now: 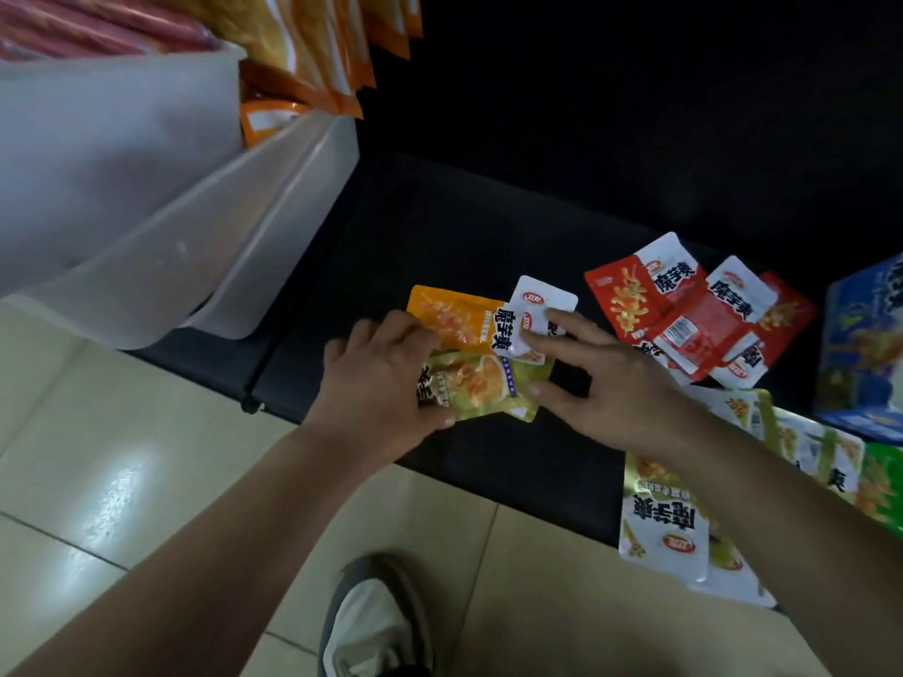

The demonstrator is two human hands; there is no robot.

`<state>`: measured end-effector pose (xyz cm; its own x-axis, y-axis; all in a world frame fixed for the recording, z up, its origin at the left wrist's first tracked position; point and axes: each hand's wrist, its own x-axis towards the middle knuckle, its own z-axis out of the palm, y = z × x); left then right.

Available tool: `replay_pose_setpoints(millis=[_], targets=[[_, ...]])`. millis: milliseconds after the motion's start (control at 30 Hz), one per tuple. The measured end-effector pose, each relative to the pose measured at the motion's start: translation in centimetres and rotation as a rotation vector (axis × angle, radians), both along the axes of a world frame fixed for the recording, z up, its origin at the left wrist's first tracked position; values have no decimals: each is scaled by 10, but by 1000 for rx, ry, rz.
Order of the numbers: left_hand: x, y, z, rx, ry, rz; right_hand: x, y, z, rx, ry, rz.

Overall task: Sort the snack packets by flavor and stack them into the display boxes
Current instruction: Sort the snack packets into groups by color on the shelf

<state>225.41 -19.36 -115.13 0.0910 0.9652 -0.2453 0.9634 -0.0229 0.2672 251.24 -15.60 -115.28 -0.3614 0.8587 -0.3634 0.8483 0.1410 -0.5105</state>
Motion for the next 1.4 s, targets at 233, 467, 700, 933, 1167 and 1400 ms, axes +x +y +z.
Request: replay_pose_setpoints(millis=[233,467,700,933,1167,1400], targets=[[-8,-9,-12,118,-114,106,4,-7,-12,103,4,23],[-13,-10,-3,105,-86,270,-9,-6,-11,207,-232,35],[-27,-9,3,83,-412,701,-13,-13,-14,237,-86,-57],[-38,-9,10,-10,-507,798,-17,-25,-29,365,-49,63],[-23,-22,-3,-62,-260,605,-44,-32,-10,127,-121,87],[-25,-21,-4,-64,-409,706,-66,-9,12,183,-78,-114]])
